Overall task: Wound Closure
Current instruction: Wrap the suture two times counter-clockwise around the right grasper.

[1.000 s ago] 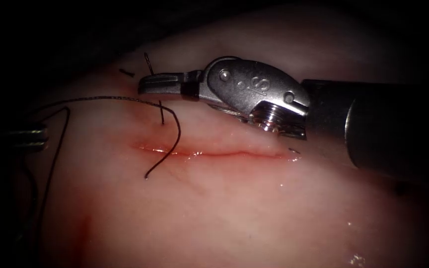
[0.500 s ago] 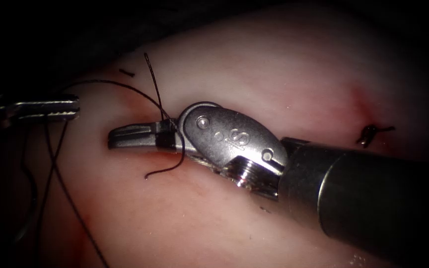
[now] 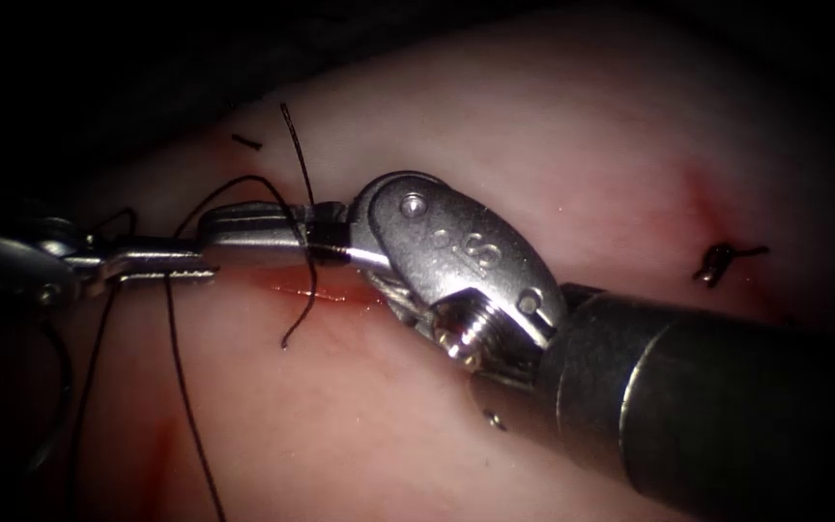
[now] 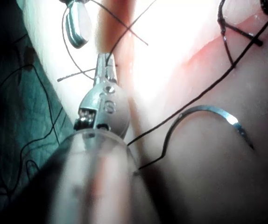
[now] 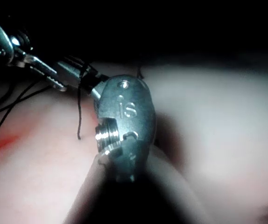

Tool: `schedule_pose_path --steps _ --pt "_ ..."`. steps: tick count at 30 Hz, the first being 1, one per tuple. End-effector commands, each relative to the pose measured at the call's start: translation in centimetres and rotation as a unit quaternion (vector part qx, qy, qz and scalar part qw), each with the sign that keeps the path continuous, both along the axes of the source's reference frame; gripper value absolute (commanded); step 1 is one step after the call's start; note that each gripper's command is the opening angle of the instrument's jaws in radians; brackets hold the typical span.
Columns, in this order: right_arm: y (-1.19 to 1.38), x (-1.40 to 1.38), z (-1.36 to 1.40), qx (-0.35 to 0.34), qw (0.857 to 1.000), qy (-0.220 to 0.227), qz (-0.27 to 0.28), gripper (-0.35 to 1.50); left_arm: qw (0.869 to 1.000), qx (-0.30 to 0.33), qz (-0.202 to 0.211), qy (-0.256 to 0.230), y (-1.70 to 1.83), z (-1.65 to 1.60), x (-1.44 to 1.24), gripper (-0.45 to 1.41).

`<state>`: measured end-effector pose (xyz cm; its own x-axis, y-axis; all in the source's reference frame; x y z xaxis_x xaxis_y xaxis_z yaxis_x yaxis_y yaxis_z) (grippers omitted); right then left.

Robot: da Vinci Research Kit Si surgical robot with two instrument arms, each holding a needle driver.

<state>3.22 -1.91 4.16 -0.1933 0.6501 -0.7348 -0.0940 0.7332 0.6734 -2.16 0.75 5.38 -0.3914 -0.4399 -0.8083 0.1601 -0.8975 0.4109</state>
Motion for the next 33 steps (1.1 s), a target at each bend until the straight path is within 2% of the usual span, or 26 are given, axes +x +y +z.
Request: schedule_pose_path --steps 1,5,9,11,13,15,17,18,24,29,30,33 --pt "0.11 0.13 0.0 0.001 1.0 0.006 0.005 -0.35 1.0 -0.003 0.001 -0.002 0.1 0.03 -0.06 -0.45" --pt "0.06 0.21 -0.01 0.005 1.0 0.007 0.016 -0.35 1.0 -0.002 0.005 -0.005 0.06 0.04 -0.2 -0.45" --pt "0.02 0.29 0.02 0.01 0.999 -0.015 0.044 -0.35 1.0 -0.002 0.009 -0.011 -0.02 -0.01 -0.34 -0.45" --pt "0.04 0.31 0.05 0.019 0.995 -0.027 0.094 -0.35 1.0 -0.004 0.013 -0.011 -0.1 -0.05 -0.38 -0.45" --pt "0.07 0.32 0.06 0.028 0.991 -0.036 0.123 0.07 1.0 -0.005 0.015 -0.011 -0.16 -0.08 -0.38 -0.45" --pt "0.08 0.33 0.07 0.076 0.988 -0.032 0.129 0.21 1.0 -0.006 0.016 -0.011 -0.21 -0.13 -0.38 -0.45" --pt "0.08 0.35 0.09 0.108 0.986 -0.042 0.117 0.56 1.0 -0.005 0.016 -0.011 -0.24 -0.17 -0.38 -0.45" --pt "0.07 0.38 0.12 0.109 0.987 -0.069 0.094 0.69 1.0 -0.005 0.017 -0.012 -0.27 -0.23 -0.39 -0.45" --pt "-0.09 0.42 0.25 0.046 0.988 -0.144 0.036 1.03 0.999 -0.014 0.025 -0.015 -0.19 -0.55 -0.41 -0.45" --pt "-0.13 0.36 0.24 0.03 0.987 -0.158 -0.005 1.05 0.999 -0.007 0.034 -0.028 -0.04 -0.72 -0.31 -0.45" --pt "-0.16 0.36 0.23 0.016 0.987 -0.158 -0.033 0.94 0.998 0.001 0.044 -0.048 0.05 -0.81 -0.24 -0.45" --pt "-0.19 0.37 0.23 0.009 0.987 -0.149 -0.062 0.76 0.997 0.007 0.052 -0.064 0.18 -0.83 -0.19 -0.45"
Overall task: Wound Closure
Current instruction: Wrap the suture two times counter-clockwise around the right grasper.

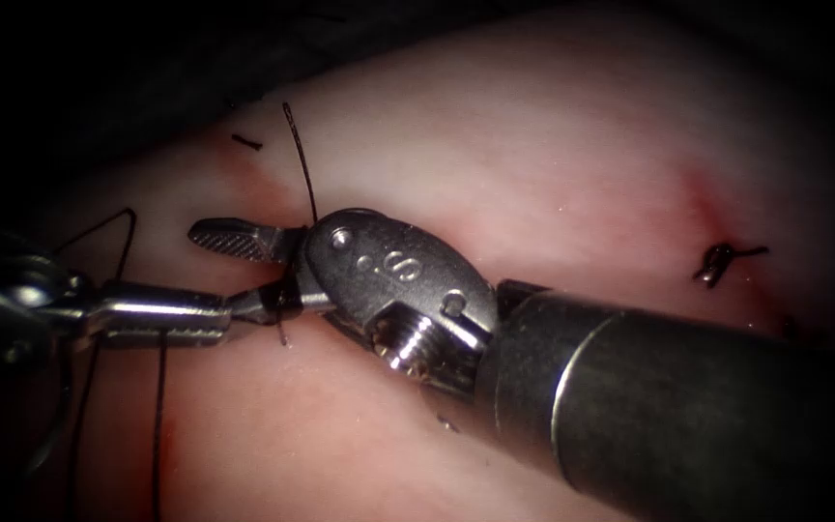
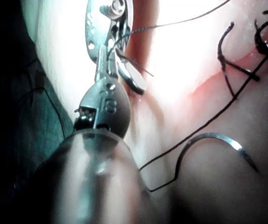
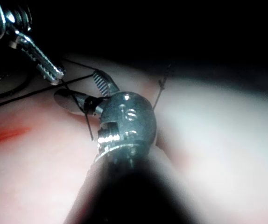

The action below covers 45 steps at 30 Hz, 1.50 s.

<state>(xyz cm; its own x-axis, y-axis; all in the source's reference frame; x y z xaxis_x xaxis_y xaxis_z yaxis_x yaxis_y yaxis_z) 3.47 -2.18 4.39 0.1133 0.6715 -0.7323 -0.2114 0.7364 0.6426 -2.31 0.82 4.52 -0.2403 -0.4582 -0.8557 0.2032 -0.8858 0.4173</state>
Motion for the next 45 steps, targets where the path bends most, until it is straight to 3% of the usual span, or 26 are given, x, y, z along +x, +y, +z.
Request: schedule_pose_path --steps 1,3,9,10,11,13,18,26,30,36,45 --pt "0.07 0.13 0.01 -0.002 1.0 0.02 -0.022 0.71 1.0 -0.002 0.006 -0.016 0.19 0.06 -0.03 -0.45" --pt "0.06 0.16 0.03 -0.003 0.998 0.045 -0.052 0.61 0.999 0.015 0.015 -0.039 0.3 0.16 -0.02 -0.45" --pt "-0.06 0.22 0.12 -0.02 0.991 0.055 -0.124 0.42 0.993 0.066 0.059 -0.073 0.45 0.39 -0.02 -0.45" --pt "-0.11 0.22 0.17 -0.025 0.989 0.059 -0.137 -0.12 0.991 0.077 0.071 -0.08 0.46 0.43 -0.02 -0.45" --pt "-0.13 0.22 0.19 -0.027 0.988 0.06 -0.139 -0.27 0.99 0.085 0.074 -0.083 0.48 0.45 -0.02 -0.45" --pt "-0.17 0.22 0.29 -0.033 0.99 0.042 -0.128 -0.18 0.988 0.092 0.079 -0.093 0.51 0.49 -0.01 -0.45" --pt "-0.19 0.21 0.31 -0.051 0.99 0.052 -0.122 -0.25 0.987 0.099 0.084 -0.097 0.64 0.64 -0.04 -0.45" --pt "-0.17 0.21 0.09 -0.07 0.98 0.146 -0.112 -0.35 0.981 0.141 0.087 -0.096 0.75 1.25 -0.03 -0.45" --pt "-0.12 0.21 0.08 -0.079 0.975 0.201 -0.062 -0.35 0.978 0.157 0.095 -0.095 0.61 1.56 0.01 -0.45" --pt "-0.06 0.03 0.18 -0.07 0.974 0.213 0.012 -0.35 0.971 0.174 0.11 -0.122 0.36 1.56 0.18 -0.45" --pt "-0.02 -0.14 0.19 -0.066 0.973 0.219 0.025 -0.35 0.965 0.18 0.097 -0.166 0.3 1.37 0.36 -0.45"
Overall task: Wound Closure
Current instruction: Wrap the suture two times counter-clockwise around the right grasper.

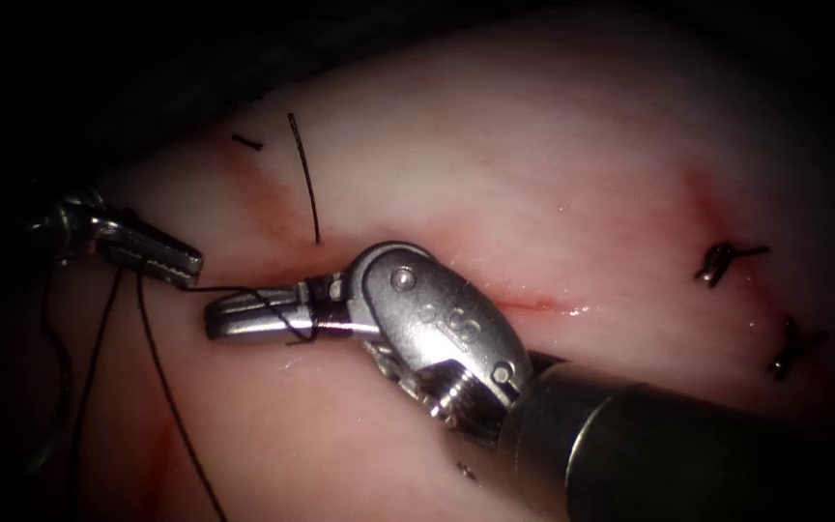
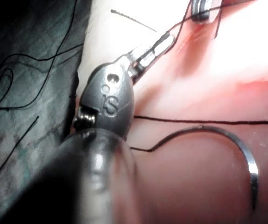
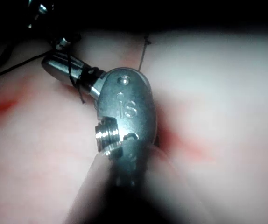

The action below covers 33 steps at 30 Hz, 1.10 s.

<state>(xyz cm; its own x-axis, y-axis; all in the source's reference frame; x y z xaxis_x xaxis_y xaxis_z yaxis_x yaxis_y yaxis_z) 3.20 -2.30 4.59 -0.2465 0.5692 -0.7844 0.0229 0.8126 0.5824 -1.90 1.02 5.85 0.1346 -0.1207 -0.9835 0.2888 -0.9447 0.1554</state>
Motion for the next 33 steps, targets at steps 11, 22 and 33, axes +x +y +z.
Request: schedule_pose_path --steps 11,22,33 --pt "0.05 0.19 -0.1 0.109 0.989 0.084 0.053 -0.35 0.999 -0.018 -0.033 0.038 0.01 0.16 -0.15 -0.45" --pt "0.06 0.16 -0.11 0.215 0.962 0.009 0.167 1.01 0.99 -0.029 -0.113 0.082 -0.12 0.05 -0.16 -0.45" --pt "0.14 0.12 -0.17 0.244 0.937 0.006 0.251 1.3 0.963 -0.073 -0.195 0.172 -0.35 0.1 -0.33 -0.45"
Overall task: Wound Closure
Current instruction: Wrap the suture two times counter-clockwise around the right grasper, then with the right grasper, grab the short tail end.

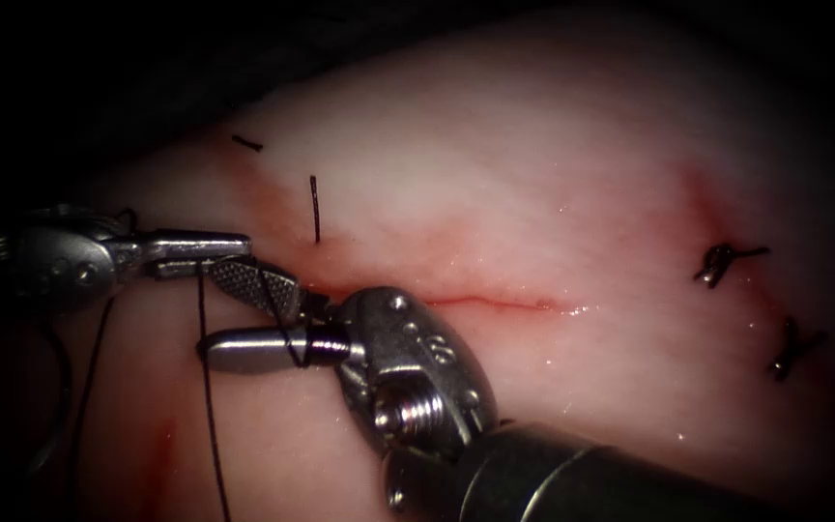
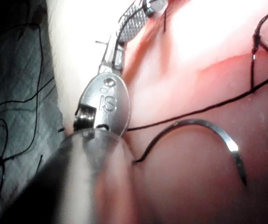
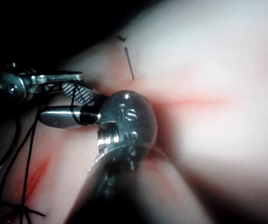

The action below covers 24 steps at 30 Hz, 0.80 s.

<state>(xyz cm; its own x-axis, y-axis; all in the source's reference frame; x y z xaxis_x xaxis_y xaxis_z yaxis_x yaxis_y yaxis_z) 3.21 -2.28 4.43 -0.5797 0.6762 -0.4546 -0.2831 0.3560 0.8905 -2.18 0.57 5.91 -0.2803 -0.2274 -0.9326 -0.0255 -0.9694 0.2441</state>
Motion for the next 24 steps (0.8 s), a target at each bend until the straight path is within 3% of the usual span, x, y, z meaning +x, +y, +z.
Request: schedule_pose_path --steps 1,5,11,24 --pt "0.14 0.1 -0.02 -0.003 1.0 0.004 0.011 1.28 1.0 -0.006 -0.003 0.004 0.07 0.04 -0.06 -0.45" --pt "0.21 0.02 -0.04 -0.002 1.0 0.009 0.018 0.9 0.999 -0.009 0.025 -0.019 -0.05 0.01 -0.1 -0.45" --pt "0.29 -0.06 0.02 0.0 1.0 0.002 0.023 0.58 0.997 -0.004 0.048 -0.054 -0.04 -0.17 -0.1 -0.45" --pt "0.41 -0.23 0.23 0.018 0.997 -0.057 0.044 0.41 0.996 -0.012 0.058 -0.065 0.02 -0.07 -0.11 -0.45"
